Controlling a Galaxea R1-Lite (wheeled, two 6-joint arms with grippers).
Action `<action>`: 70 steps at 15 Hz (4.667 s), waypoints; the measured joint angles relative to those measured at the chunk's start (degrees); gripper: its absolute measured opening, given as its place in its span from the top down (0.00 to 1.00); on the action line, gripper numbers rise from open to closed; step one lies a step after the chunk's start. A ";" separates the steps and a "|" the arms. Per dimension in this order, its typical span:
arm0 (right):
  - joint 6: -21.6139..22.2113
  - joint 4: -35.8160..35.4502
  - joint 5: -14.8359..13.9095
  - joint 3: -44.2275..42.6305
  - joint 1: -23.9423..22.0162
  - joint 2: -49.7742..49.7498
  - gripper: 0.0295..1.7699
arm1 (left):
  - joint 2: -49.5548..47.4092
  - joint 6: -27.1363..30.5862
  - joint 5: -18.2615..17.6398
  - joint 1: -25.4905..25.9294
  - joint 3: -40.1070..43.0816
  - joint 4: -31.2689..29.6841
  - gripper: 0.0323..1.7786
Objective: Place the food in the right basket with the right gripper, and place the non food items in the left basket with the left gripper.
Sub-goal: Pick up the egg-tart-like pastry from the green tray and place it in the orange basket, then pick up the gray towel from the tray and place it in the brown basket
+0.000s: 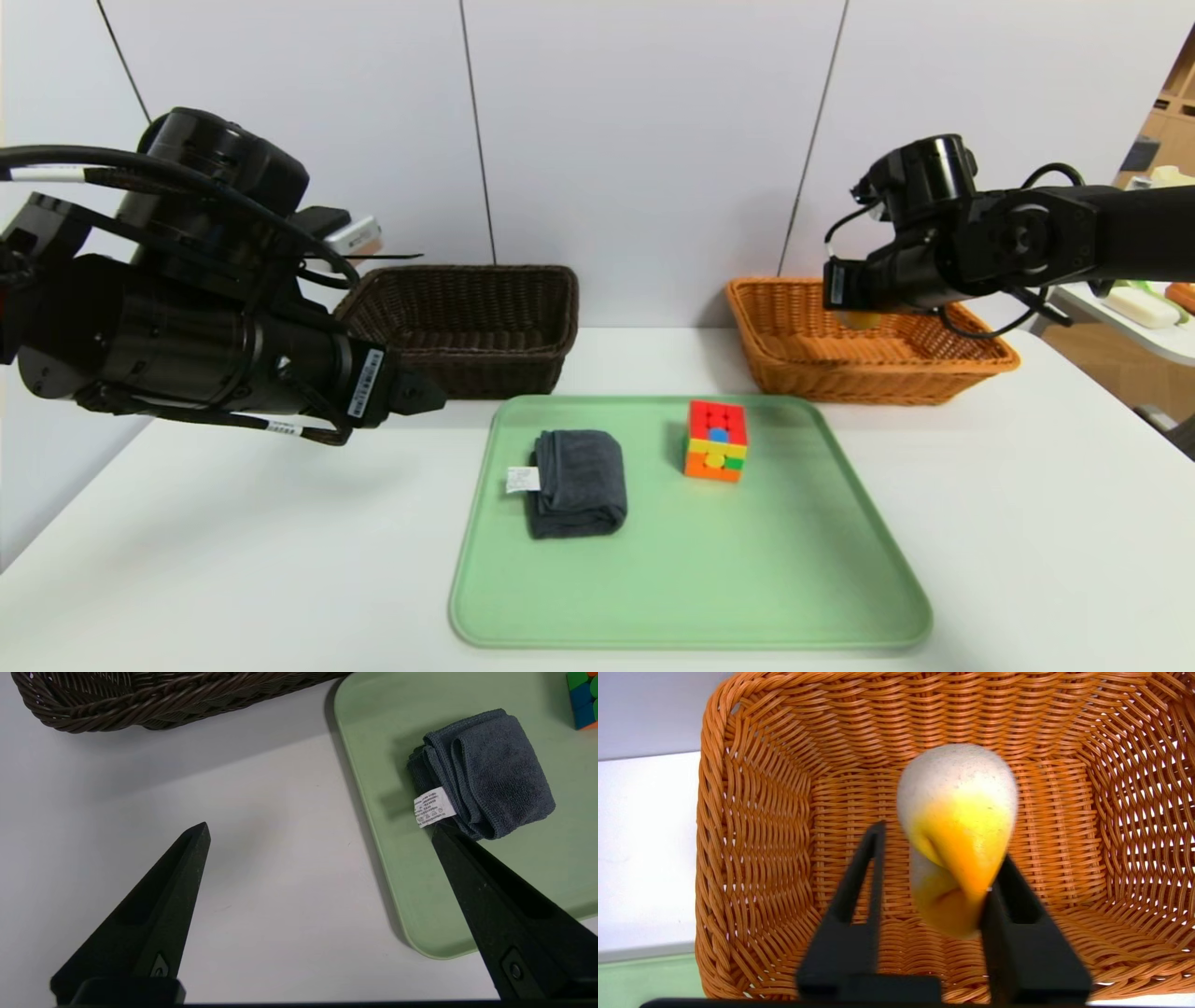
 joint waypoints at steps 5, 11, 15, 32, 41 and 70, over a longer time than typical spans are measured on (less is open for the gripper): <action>-0.02 0.17 0.13 -0.04 -0.07 0.13 0.34 | 0.11 0.00 -0.02 -0.09 0.05 0.09 0.05; -0.11 0.38 0.11 0.22 -0.09 -0.02 0.18 | 0.11 0.02 -0.02 -0.15 0.17 0.28 0.05; -0.09 0.30 0.10 0.22 -0.07 -0.11 0.12 | 0.11 0.02 -0.04 -0.20 0.17 0.28 0.05; -8.68 9.95 1.71 9.80 2.01 -17.77 0.04 | -1.51 -1.51 0.33 -0.28 0.61 0.30 0.05; -9.57 13.07 1.45 23.94 -2.10 -35.30 0.04 | -2.89 -1.66 5.29 -0.23 2.43 0.37 0.05; -13.13 36.22 5.12 19.01 -2.36 -38.68 0.04 | -7.30 -1.57 5.42 -1.69 5.60 1.88 0.05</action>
